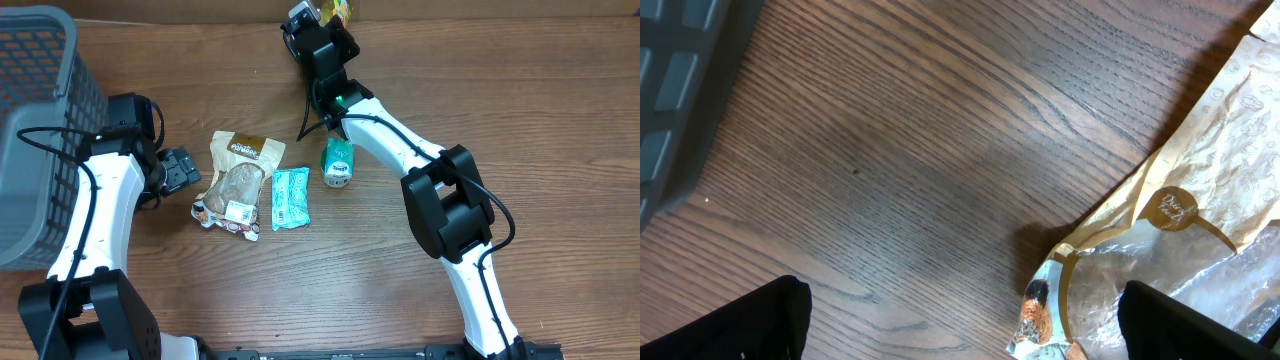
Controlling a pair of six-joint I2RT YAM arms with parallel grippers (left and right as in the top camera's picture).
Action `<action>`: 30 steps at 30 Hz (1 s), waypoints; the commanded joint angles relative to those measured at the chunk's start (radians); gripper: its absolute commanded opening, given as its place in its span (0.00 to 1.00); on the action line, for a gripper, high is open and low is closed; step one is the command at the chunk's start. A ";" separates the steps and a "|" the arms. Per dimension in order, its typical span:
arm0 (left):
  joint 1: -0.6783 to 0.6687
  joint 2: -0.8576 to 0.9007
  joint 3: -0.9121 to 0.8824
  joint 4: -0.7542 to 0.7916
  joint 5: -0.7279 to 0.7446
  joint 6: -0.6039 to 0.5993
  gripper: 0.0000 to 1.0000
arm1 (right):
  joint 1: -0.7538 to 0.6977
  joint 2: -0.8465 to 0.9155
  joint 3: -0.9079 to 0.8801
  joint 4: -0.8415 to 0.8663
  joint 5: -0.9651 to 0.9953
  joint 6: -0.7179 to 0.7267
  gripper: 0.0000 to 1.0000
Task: Scan the item barcode
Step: 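Carry the bottle to the white scanner and hold it there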
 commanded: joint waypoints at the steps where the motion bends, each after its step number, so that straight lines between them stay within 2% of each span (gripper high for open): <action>1: 0.003 -0.020 -0.002 0.001 -0.009 -0.013 1.00 | -0.004 -0.002 0.019 0.008 0.010 0.007 0.22; 14: 0.003 -0.020 -0.002 0.001 -0.009 -0.013 1.00 | 0.002 -0.002 0.019 -0.069 -0.080 0.031 0.22; 17: 0.003 -0.020 -0.002 0.001 -0.009 -0.013 0.99 | 0.002 -0.002 0.019 -0.051 -0.081 0.033 0.23; 18: 0.003 -0.020 -0.002 0.001 -0.009 -0.013 1.00 | 0.002 -0.002 0.019 -0.038 -0.071 0.033 0.26; 19: 0.003 -0.020 -0.002 0.001 -0.009 -0.013 1.00 | 0.002 -0.010 0.021 -0.011 -0.019 0.033 0.26; 25: 0.003 -0.020 -0.002 0.001 -0.009 -0.013 0.99 | 0.000 -0.116 0.021 -0.064 0.052 0.034 0.24; 30: 0.003 -0.020 -0.002 0.001 -0.009 -0.013 1.00 | -0.003 -0.253 0.021 -0.206 0.053 0.139 0.22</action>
